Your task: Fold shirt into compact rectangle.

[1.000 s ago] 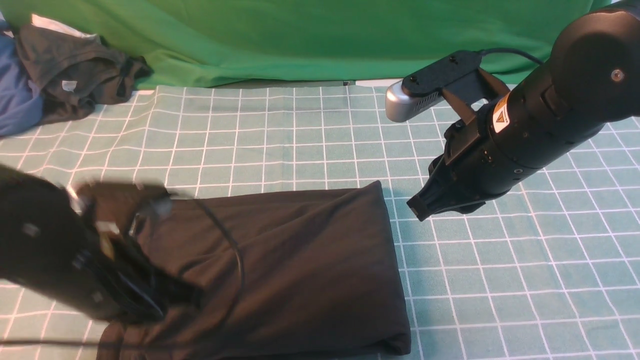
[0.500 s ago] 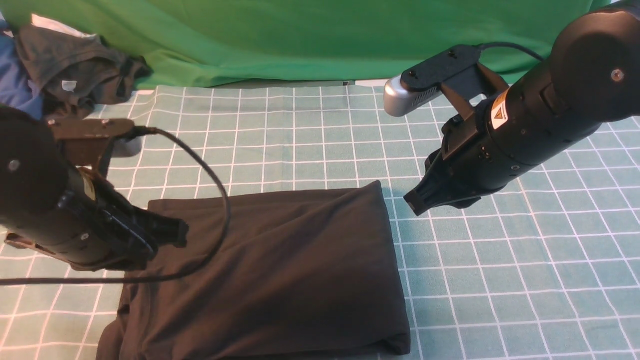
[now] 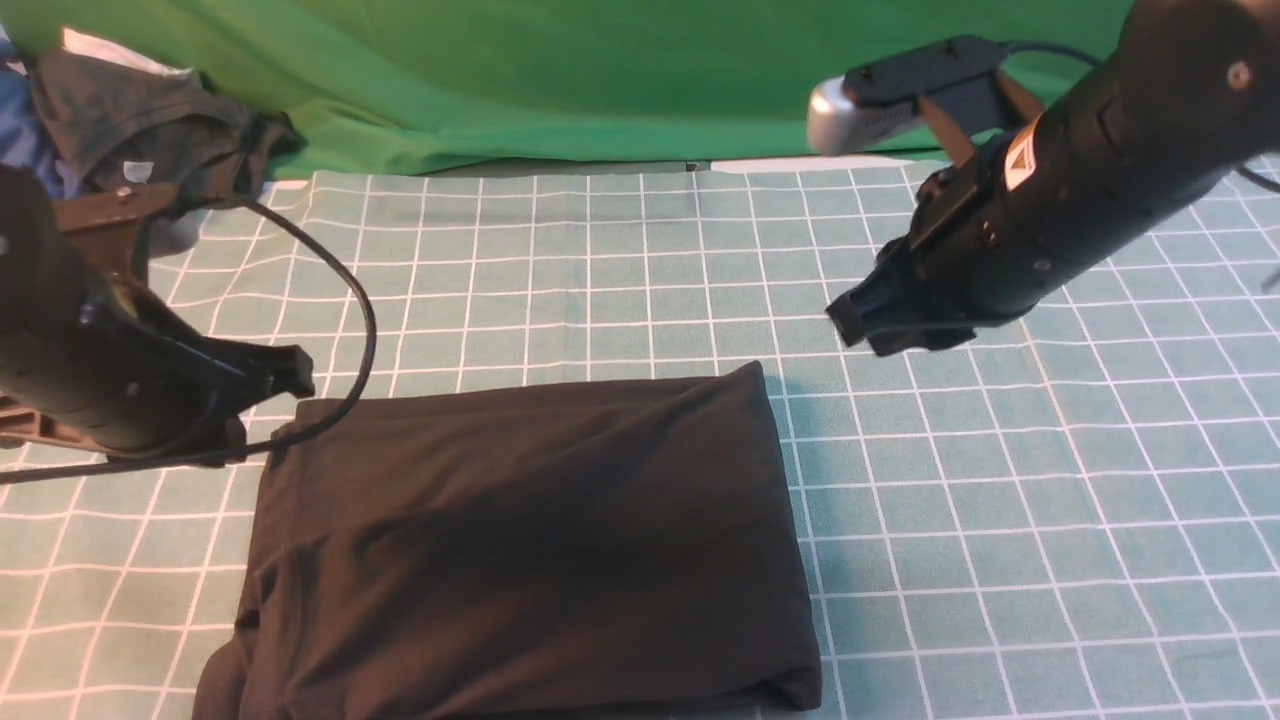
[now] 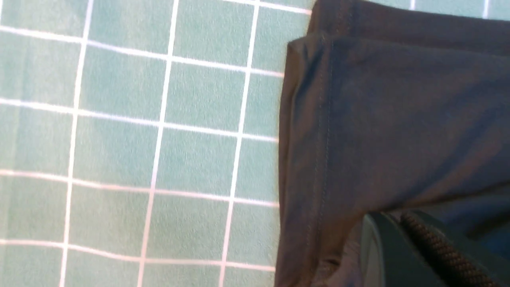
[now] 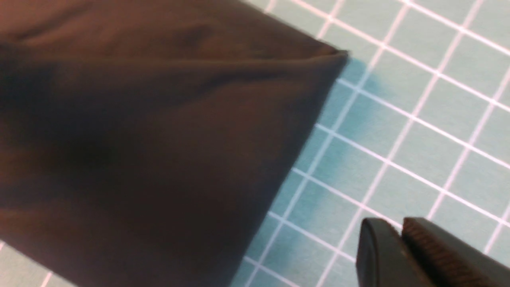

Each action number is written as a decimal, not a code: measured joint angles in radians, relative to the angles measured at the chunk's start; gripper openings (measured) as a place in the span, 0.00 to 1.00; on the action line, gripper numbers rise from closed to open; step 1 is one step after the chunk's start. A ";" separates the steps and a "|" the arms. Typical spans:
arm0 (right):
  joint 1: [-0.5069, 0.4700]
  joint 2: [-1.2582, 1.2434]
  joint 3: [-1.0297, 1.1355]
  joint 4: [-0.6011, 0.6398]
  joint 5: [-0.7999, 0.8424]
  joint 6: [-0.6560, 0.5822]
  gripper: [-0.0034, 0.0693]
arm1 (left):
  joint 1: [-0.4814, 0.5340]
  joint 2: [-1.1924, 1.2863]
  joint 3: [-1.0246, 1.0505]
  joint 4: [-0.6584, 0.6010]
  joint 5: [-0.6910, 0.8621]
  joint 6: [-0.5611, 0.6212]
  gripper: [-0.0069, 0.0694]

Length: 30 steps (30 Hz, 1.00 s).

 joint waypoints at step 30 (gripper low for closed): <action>-0.020 0.043 -0.015 0.013 -0.065 -0.011 0.48 | 0.000 0.419 -0.103 0.105 -0.291 -0.023 0.69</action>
